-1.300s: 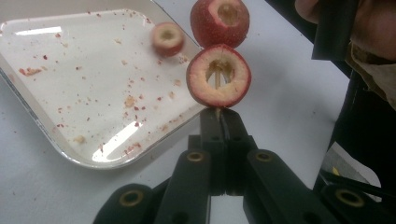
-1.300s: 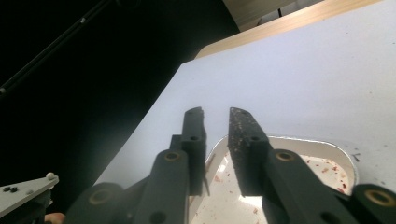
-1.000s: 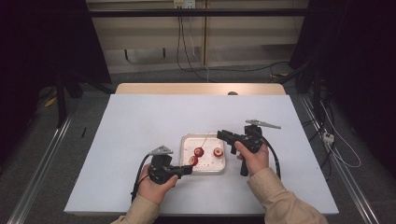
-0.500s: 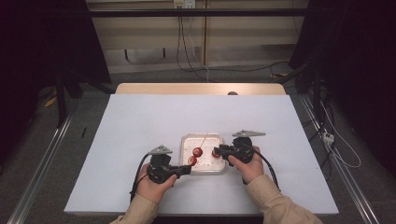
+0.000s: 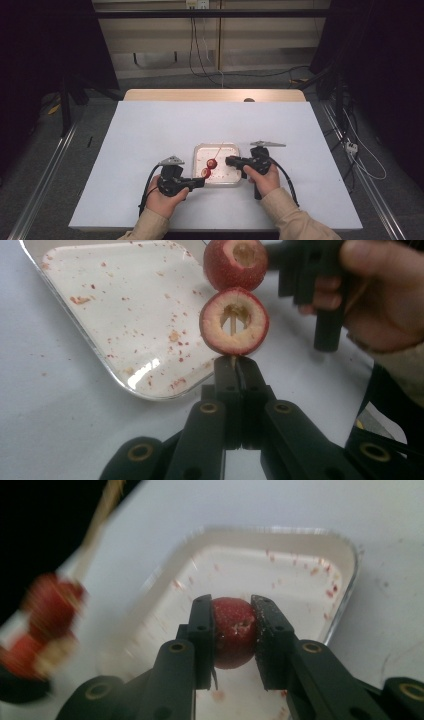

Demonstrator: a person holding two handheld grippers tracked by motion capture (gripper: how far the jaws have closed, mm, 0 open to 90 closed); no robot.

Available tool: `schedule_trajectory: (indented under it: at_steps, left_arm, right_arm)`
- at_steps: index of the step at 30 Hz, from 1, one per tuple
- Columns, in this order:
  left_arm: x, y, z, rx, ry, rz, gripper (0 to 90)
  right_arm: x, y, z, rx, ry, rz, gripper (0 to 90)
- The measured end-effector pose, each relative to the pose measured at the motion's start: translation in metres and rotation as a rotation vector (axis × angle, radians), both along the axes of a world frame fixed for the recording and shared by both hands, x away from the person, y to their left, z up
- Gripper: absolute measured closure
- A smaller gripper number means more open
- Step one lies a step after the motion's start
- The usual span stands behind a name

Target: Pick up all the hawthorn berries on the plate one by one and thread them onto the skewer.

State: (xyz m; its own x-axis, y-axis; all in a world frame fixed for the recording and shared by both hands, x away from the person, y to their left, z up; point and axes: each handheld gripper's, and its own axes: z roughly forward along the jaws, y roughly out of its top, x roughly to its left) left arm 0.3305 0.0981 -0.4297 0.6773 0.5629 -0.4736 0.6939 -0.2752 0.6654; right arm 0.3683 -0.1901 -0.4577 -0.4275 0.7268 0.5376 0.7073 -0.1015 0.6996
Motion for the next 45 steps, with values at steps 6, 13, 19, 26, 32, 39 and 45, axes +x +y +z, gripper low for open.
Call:
schedule_trajectory:
  at_steps: [6,13,19,26,32,39,45]
  left_arm:
    - [-0.002,-0.007,-0.003,0.023,0.013,-0.045,90.0]
    - [-0.005,-0.014,-0.002,0.016,0.000,-0.071,90.0]
    - [-0.005,-0.013,-0.001,0.012,-0.010,-0.074,90.0]
    - [-0.008,-0.017,0.001,0.010,-0.026,-0.101,90.0]
    - [-0.011,-0.021,0.004,0.009,-0.049,-0.120,90.0]
    - [-0.011,-0.018,0.005,-0.012,-0.060,-0.069,90.0]
    - [-0.012,-0.017,0.003,-0.033,-0.060,-0.033,90.0]
  right_arm:
    - [0.006,-0.031,0.028,0.213,-0.007,-0.084,72.8]
    - [0.004,-0.030,0.036,0.297,0.011,-0.032,72.7]
    - [0.005,-0.027,0.035,0.304,0.021,-0.024,72.7]
    - [0.006,-0.028,0.034,0.329,0.038,-0.019,72.5]
    - [0.007,-0.027,0.035,0.357,0.050,-0.034,71.4]
    - [0.006,-0.023,0.035,0.364,0.056,-0.034,72.4]
    - [0.003,-0.010,0.035,0.344,0.035,-0.039,72.5]
